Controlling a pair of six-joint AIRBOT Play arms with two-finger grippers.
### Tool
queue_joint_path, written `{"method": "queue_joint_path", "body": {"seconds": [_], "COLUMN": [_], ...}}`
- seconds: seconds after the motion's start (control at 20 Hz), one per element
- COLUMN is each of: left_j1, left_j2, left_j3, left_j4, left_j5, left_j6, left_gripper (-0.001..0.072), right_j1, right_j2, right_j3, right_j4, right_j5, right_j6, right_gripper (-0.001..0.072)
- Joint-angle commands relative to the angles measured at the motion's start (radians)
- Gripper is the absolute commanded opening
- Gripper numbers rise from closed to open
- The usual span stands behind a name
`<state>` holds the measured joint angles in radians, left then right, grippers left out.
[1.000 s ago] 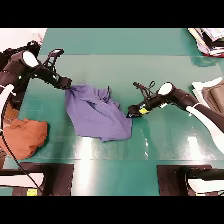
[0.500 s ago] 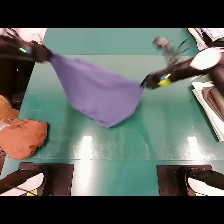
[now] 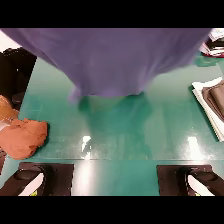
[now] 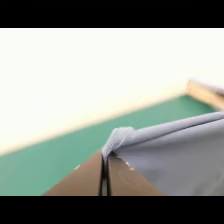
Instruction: Fold the shirts.
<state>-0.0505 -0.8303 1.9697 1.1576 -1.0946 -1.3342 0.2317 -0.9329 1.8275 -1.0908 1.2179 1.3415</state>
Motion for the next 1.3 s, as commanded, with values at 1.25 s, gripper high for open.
{"method": "queue_joint_path", "body": {"seconds": [1.25], "left_j1": [0.002], "left_j2": [-0.779], "left_j3": [-0.485], "left_j4": [0.040], "left_j5": [0.204], "left_j6": [-0.021], "left_gripper": [0.0271], "right_j1": [-0.091], "right_j2": [-0.814], "right_j3": [-0.107], "right_j4": [0.000], "right_j5": [-0.098], "right_j6": [0.026], "right_gripper": [0.0027]}}
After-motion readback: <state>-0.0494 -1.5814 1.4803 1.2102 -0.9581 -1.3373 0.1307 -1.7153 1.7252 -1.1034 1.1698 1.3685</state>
